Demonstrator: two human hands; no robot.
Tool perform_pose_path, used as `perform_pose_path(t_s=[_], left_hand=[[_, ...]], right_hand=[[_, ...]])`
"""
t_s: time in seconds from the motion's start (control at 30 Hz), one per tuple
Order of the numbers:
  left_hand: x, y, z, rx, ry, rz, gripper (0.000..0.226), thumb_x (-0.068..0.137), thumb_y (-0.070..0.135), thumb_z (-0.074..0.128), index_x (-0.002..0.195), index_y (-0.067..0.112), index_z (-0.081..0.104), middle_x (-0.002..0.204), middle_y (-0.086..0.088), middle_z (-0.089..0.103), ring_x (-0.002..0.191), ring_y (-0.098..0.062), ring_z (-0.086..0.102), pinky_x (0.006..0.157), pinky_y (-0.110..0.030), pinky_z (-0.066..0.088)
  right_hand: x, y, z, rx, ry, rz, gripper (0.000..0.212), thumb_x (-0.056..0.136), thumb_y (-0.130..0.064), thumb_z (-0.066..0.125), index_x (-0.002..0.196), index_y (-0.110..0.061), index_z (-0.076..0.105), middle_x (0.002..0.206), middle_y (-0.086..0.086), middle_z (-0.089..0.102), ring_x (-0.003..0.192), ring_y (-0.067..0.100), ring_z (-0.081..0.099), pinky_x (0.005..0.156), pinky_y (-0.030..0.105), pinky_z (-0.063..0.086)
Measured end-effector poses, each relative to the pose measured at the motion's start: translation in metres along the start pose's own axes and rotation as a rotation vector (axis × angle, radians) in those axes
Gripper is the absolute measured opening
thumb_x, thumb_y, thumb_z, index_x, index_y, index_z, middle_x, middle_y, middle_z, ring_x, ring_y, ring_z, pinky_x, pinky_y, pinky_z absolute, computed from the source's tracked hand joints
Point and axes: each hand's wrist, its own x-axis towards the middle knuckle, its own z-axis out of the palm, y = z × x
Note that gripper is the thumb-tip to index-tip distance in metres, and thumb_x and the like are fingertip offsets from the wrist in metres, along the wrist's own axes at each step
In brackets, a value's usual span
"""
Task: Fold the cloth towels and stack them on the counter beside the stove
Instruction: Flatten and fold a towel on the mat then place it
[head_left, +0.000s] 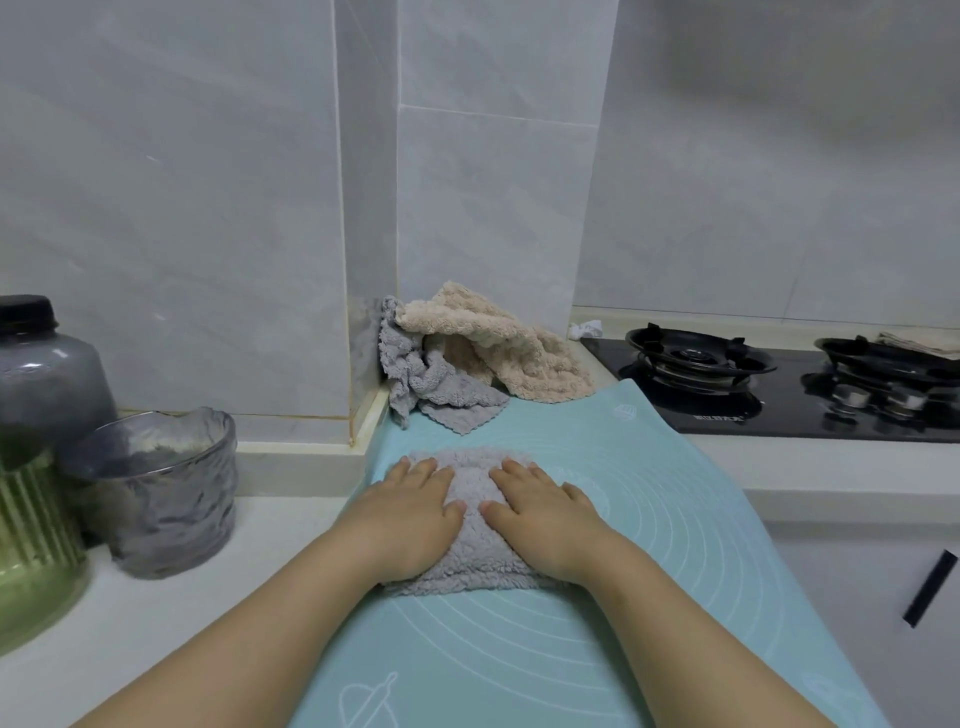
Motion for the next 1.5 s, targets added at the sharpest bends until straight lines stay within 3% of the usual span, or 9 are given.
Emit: perform_pose_path(t_s=[0.17,0.4,0.57,0.7,0.83,1.0,1.17,1.37,1.5], left_hand=[[-0.001,0.002,-0.002,-0.003,0.033,-0.013,0.055,0.100,0.042,0.019,0.150,0.022,0.007,0.159,-0.002,-0.001,0.146,-0.023,-0.001,0.119,-0.036,0.007],[-0.014,0.000,-0.018,-0.036,0.124,-0.196,0.069,0.086,0.065,0.041,0.140,0.023,0.029,0.135,-0.013,0.037,0.124,-0.031,0.042,0.095,-0.036,0.039],[-0.014,-0.003,-0.022,-0.174,0.117,-0.196,0.079,0.080,0.063,0.054,0.138,0.017,0.026,0.133,-0.010,0.047,0.118,-0.028,0.049,0.087,-0.032,0.042],[-0.011,-0.009,-0.021,-0.382,0.148,-0.167,0.084,0.076,0.053,0.067,0.141,0.019,0.025,0.139,-0.004,0.045,0.122,-0.024,0.047,0.093,-0.029,0.040],[-0.002,-0.012,-0.016,-0.718,0.273,-0.085,0.073,0.077,0.032,0.074,0.137,0.029,0.033,0.137,0.002,0.046,0.117,-0.019,0.050,0.095,-0.029,0.041],[0.000,-0.012,-0.009,-1.202,0.225,-0.076,0.059,0.082,0.013,0.069,0.129,0.039,0.045,0.131,0.005,0.047,0.114,-0.022,0.055,0.097,-0.038,0.048],[-0.007,-0.006,-0.007,-1.240,0.187,-0.090,0.025,0.086,0.010,0.064,0.101,0.030,0.066,0.120,0.012,0.057,0.098,0.002,0.058,0.080,-0.013,0.049],[-0.011,0.016,-0.029,-1.233,0.015,-0.270,0.021,0.085,0.016,0.067,0.097,0.034,0.066,0.127,0.002,0.056,0.107,-0.017,0.059,0.099,-0.036,0.047],[-0.005,0.058,-0.058,-1.254,-0.101,-0.240,0.026,0.084,0.019,0.068,0.102,0.037,0.062,0.128,-0.004,0.053,0.111,-0.023,0.057,0.102,-0.041,0.044]], right_hand=[[0.000,0.003,0.002,0.134,0.115,0.003,0.055,0.097,-0.045,0.034,0.148,-0.029,0.022,0.158,-0.009,0.010,0.146,0.010,0.006,0.117,0.039,0.005],[-0.007,0.010,-0.010,0.024,0.262,0.293,0.073,0.084,-0.067,0.043,0.139,-0.020,0.034,0.139,0.008,0.044,0.129,0.030,0.034,0.100,0.039,0.029],[-0.002,0.010,-0.011,0.148,0.204,0.293,0.048,0.079,-0.067,0.050,0.081,-0.020,0.048,0.097,0.002,0.062,0.100,0.027,0.054,0.081,0.036,0.035],[-0.002,0.008,-0.012,0.289,0.210,0.202,0.037,0.081,-0.049,0.060,0.071,-0.019,0.042,0.072,-0.004,0.049,0.083,0.024,0.054,0.070,0.032,0.035],[-0.001,0.005,-0.013,0.599,0.292,0.118,0.022,0.084,-0.031,0.061,0.088,-0.013,0.049,0.088,0.004,0.057,0.083,0.023,0.054,0.065,0.032,0.038],[0.001,0.010,-0.009,0.936,0.295,0.128,0.021,0.085,-0.030,0.062,0.096,-0.020,0.047,0.100,0.007,0.063,0.092,0.026,0.062,0.081,0.040,0.050],[-0.007,0.010,-0.001,1.073,0.317,0.147,0.037,0.084,-0.028,0.064,0.112,-0.041,0.043,0.108,-0.003,0.065,0.094,0.019,0.065,0.088,0.045,0.052],[-0.037,0.012,-0.024,1.192,0.224,0.220,0.060,0.093,-0.019,0.053,0.130,-0.058,0.026,0.138,-0.002,0.048,0.121,0.021,0.053,0.102,0.045,0.045],[-0.060,0.040,-0.069,1.322,0.214,0.327,0.047,0.096,-0.012,0.047,0.122,-0.050,0.042,0.133,0.000,0.053,0.118,0.021,0.055,0.101,0.042,0.047]])
